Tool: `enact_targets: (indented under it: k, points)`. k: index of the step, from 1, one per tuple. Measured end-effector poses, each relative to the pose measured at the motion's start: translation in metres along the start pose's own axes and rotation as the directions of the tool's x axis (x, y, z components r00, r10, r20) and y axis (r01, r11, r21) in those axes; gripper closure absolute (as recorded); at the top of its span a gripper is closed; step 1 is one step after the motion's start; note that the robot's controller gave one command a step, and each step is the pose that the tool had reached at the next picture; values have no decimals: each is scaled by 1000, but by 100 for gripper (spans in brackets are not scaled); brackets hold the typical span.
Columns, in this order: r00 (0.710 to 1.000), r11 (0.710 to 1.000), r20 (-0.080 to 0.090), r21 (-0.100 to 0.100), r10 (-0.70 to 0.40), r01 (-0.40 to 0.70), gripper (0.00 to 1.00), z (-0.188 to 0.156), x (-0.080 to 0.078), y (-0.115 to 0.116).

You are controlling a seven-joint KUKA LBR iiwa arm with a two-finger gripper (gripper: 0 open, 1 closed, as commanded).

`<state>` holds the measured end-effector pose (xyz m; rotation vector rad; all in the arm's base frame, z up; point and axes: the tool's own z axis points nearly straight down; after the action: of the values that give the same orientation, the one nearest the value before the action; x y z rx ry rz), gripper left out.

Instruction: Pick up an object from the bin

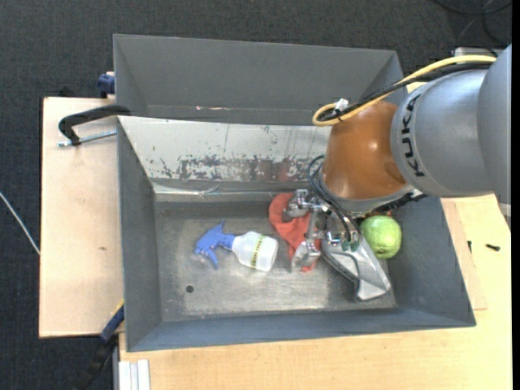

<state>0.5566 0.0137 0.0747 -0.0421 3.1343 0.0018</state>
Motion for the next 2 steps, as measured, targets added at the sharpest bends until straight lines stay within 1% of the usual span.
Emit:
enact_targets:
  k: [1,2]
  points:
    - [998,998,-1,-2,63,-63,0,-1,-5,-4]
    - [998,998,-5,0,65,-65,0,-11,17,-21]
